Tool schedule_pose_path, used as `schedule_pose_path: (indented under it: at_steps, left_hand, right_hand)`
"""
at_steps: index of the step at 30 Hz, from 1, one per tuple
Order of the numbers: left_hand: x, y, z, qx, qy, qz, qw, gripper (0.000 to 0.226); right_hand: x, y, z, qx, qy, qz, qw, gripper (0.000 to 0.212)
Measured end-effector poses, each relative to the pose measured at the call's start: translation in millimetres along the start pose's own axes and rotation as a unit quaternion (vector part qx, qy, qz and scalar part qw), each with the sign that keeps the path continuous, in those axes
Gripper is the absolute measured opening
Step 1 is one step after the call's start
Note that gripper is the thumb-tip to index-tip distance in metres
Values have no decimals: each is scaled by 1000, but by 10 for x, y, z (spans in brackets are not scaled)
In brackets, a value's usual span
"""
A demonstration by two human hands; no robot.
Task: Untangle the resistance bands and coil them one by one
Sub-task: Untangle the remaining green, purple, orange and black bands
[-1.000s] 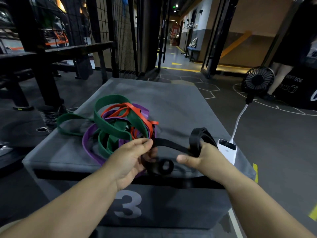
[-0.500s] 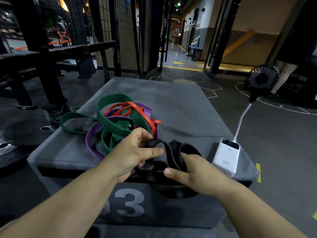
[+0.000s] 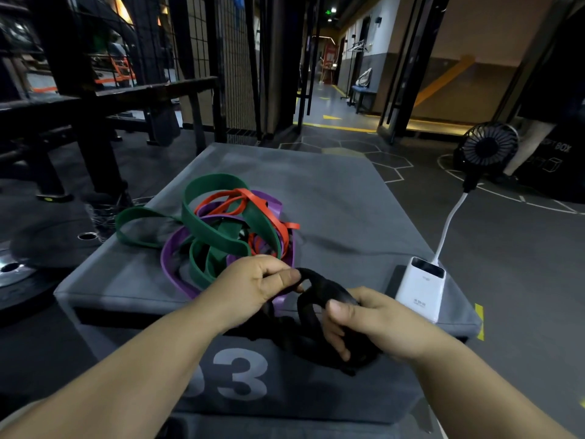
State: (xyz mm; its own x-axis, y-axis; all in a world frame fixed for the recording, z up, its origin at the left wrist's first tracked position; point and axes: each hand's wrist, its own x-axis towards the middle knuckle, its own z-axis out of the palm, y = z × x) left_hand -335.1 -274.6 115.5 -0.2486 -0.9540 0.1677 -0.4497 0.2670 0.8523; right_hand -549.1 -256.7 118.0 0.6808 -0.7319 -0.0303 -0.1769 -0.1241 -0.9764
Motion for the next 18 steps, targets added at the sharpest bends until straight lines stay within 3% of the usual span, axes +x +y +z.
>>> schedule_pose_path:
  at_steps: [5,8,12,13,16,18]
  left_hand:
    - [-21,50,-2,-160,-78,-27,984,6]
    - [-48,49,-46,-195,-110,-35,974,17]
    - [-92,71,-44,-321,-158,-69,931,23]
    - [-83,52,-36,-291,-161,-62,941,23]
    - [-39,-11,-12,-60,-154,-11,986,27]
    - [-20,-25,46,-27,-125,19,992,28]
  right_hand:
    - [-15,19,-8,143,-23,1,989,52]
    - [-27,13,-40,193,-39,7,981,51]
    - [-22,46,-84,256,-63,-2,965,47]
    - [-20,56,-81,268,-73,-5,961,45]
    - [-7,82,-62,299,-119,-25,946,39]
    - [9,92,-57,317,-144,-44,937,36]
